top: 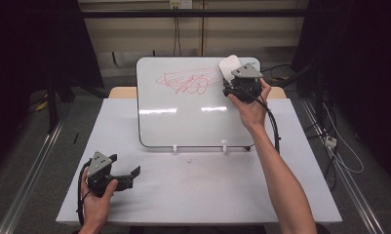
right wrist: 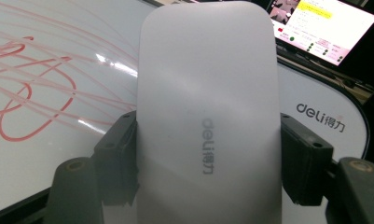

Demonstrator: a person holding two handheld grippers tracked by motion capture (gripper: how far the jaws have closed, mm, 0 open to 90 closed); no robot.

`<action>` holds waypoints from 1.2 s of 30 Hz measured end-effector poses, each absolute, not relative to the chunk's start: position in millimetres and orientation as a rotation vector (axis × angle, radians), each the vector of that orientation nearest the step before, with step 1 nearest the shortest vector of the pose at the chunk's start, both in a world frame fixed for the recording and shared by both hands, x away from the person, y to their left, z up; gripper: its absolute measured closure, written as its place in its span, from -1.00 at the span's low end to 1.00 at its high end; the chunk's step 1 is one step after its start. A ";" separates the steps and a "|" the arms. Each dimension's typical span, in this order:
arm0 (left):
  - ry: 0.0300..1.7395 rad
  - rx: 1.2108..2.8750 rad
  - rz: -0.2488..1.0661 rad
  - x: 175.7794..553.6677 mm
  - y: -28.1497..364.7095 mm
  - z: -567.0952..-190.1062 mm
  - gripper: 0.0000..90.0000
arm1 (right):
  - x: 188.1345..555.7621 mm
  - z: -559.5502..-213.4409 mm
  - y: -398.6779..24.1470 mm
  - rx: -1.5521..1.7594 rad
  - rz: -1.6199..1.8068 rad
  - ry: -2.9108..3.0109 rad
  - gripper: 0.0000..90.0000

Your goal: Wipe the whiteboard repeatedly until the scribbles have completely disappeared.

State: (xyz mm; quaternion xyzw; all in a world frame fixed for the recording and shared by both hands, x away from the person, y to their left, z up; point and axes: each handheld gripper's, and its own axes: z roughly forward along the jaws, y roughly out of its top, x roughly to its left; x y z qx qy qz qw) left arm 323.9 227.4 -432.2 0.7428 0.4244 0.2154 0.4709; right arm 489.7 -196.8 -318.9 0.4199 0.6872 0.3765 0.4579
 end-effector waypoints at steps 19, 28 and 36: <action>1.043 1.816 0.529 323.6 227.6 -431.8 -0.91 | 492.4 -324.2 -190.3 1.036 0.915 1.684 -0.30; 1.042 1.818 0.535 322.5 228.9 -431.1 -0.91 | 490.7 -328.4 -178.0 1.004 0.914 1.707 -0.30; 1.042 1.818 0.535 322.3 229.5 -431.2 -0.91 | 489.7 -332.9 -164.3 0.985 0.927 1.724 -0.30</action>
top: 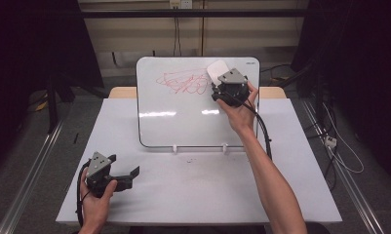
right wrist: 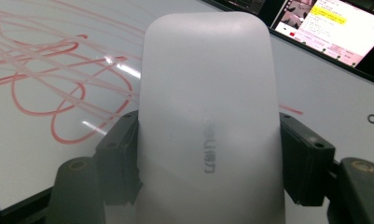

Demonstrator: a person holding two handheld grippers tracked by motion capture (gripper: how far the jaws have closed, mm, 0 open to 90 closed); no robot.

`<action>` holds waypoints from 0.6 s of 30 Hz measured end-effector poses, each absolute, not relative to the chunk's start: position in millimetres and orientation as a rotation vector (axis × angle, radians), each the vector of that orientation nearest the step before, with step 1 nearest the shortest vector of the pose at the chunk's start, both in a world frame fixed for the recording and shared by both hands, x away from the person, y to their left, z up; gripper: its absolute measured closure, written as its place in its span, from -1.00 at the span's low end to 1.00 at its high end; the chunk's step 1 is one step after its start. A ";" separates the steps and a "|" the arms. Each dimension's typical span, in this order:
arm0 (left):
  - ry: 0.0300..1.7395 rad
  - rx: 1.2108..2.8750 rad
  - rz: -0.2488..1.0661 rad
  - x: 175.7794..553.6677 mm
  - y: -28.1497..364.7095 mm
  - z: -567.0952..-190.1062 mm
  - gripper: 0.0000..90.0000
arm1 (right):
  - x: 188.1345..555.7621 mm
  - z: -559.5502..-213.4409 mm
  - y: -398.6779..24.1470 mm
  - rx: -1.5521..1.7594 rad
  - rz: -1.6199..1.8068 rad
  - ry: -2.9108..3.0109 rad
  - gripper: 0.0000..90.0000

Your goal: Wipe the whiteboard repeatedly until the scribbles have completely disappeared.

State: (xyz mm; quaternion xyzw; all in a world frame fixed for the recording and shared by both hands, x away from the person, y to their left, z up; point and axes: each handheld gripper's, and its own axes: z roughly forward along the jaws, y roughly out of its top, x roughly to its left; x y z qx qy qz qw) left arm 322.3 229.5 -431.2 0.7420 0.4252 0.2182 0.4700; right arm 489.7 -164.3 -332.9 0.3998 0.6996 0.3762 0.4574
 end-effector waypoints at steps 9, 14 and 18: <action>1.040 1.816 0.536 322.6 227.5 -431.4 -0.91 | 484.7 -342.1 -141.4 0.941 0.943 1.762 -0.31; 1.022 1.832 0.535 321.8 224.2 -431.6 -0.91 | 481.9 -346.9 -127.2 0.926 0.942 1.764 -0.30; 1.022 1.829 0.533 322.2 223.8 -431.6 -0.91 | 482.1 -346.1 -129.1 0.935 0.948 1.771 -0.30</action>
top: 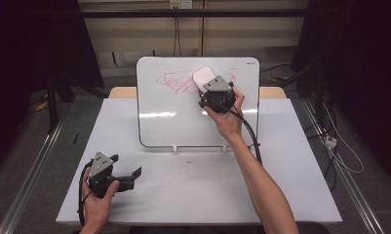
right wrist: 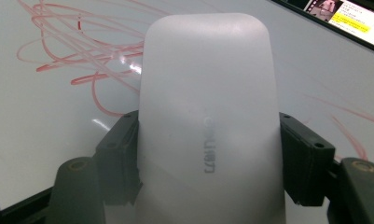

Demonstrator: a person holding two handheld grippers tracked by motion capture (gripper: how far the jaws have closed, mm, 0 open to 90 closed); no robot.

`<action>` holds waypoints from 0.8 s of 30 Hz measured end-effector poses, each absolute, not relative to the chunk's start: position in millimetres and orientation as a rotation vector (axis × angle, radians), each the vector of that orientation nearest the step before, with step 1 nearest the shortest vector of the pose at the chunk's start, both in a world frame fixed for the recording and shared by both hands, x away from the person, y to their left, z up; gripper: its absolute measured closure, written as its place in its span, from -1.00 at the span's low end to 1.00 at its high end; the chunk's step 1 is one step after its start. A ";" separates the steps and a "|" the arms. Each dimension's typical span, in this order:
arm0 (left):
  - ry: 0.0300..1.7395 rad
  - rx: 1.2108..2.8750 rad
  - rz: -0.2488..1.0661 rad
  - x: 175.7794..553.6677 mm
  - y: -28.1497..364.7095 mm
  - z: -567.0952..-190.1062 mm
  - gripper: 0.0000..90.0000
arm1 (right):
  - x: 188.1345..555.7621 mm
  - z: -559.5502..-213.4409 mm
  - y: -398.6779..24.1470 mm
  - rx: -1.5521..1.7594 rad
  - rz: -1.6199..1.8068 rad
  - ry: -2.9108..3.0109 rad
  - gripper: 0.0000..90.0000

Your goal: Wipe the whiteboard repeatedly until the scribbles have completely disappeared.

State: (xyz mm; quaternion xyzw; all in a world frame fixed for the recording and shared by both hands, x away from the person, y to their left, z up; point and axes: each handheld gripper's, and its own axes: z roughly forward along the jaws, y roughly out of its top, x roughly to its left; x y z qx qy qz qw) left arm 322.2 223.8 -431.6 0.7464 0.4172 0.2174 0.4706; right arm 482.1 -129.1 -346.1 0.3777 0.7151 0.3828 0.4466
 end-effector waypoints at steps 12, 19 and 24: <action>1.022 1.828 0.535 322.2 225.5 -431.4 -0.91 | 489.6 -333.2 -150.7 0.996 0.937 1.733 -0.30; 1.018 1.840 0.532 321.3 222.9 -432.5 -0.91 | 494.8 -323.9 -175.2 1.084 0.941 1.672 -0.30; 1.012 1.847 0.533 320.5 222.6 -432.5 -0.91 | 496.8 -319.4 -195.4 1.138 0.938 1.629 -0.30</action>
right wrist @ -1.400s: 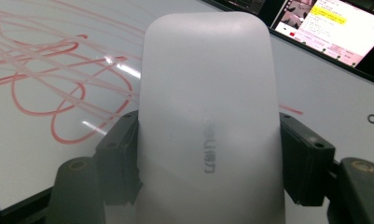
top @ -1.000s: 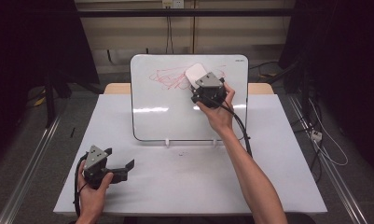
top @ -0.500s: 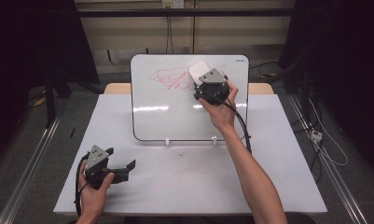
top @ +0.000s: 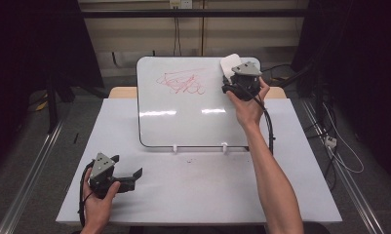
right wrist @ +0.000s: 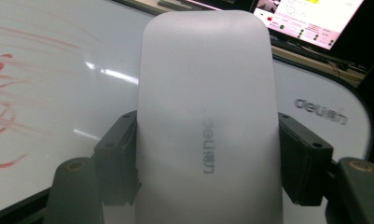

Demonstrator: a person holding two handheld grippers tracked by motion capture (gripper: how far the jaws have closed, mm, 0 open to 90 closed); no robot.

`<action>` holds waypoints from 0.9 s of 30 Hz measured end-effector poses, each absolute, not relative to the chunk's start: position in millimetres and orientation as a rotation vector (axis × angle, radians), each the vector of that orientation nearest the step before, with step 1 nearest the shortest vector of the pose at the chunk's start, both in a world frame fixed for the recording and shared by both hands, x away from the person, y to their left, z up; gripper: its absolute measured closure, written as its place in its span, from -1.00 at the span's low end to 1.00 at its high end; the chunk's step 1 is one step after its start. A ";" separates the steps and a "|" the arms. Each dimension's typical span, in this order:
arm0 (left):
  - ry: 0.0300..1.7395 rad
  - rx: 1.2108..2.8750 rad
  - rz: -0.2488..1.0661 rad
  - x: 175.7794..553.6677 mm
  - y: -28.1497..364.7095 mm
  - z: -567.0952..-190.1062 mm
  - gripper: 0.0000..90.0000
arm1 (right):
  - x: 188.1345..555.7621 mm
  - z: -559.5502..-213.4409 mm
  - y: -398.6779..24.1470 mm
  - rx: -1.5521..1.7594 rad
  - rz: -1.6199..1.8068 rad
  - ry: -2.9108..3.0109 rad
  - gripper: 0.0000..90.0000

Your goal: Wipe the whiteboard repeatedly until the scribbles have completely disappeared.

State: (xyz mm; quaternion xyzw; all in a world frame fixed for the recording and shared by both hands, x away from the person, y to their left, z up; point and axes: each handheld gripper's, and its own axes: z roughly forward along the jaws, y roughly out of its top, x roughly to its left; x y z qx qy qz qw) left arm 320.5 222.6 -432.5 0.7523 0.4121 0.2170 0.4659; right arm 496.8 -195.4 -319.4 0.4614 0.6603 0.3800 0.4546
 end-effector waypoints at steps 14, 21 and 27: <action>1.013 1.843 0.537 321.4 222.2 -432.0 -0.91 | 491.3 -319.0 -228.6 1.233 0.867 1.571 -0.30; 1.016 1.842 0.536 322.0 221.4 -432.5 -0.91 | 487.2 -326.3 -216.5 1.225 0.894 1.635 -0.30; 1.011 1.848 0.537 322.4 219.9 -432.5 -0.91 | 484.8 -331.1 -196.5 1.180 0.880 1.700 -0.30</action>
